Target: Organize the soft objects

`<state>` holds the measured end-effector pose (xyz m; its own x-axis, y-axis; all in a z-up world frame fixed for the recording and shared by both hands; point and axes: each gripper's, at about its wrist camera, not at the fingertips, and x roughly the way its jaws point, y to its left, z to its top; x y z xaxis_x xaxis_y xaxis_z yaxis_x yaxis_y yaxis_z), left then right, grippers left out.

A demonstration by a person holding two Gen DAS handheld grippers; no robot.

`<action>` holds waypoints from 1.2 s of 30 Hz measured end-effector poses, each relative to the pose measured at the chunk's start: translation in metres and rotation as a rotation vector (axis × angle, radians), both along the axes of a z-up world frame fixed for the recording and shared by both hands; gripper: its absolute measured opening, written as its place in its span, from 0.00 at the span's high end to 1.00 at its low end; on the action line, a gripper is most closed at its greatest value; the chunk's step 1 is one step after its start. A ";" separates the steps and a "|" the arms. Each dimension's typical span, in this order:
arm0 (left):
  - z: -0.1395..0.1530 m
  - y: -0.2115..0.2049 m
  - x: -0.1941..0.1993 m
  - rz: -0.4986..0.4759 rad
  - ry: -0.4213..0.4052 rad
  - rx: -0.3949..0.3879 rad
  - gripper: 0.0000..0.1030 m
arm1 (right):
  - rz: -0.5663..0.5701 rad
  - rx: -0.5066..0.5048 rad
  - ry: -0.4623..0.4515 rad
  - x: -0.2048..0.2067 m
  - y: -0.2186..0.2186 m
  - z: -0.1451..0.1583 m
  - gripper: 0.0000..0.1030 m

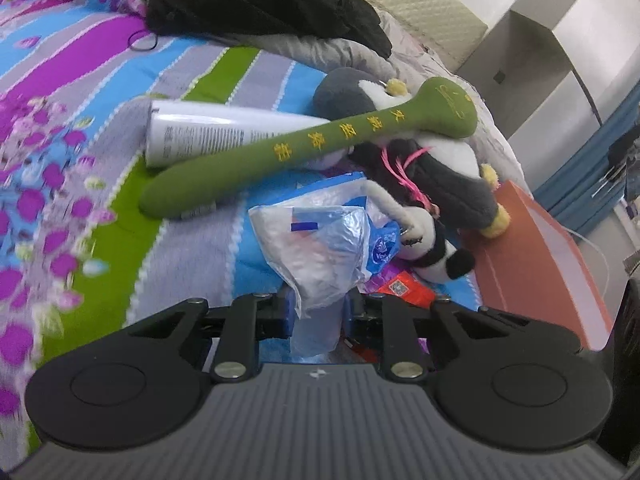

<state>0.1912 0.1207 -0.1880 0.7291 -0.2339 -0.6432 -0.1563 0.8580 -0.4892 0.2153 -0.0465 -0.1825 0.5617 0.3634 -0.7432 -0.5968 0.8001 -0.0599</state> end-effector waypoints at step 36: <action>0.054 -0.029 -0.108 0.000 0.124 0.156 0.35 | -0.338 0.354 0.257 -0.030 -0.077 -0.025 0.58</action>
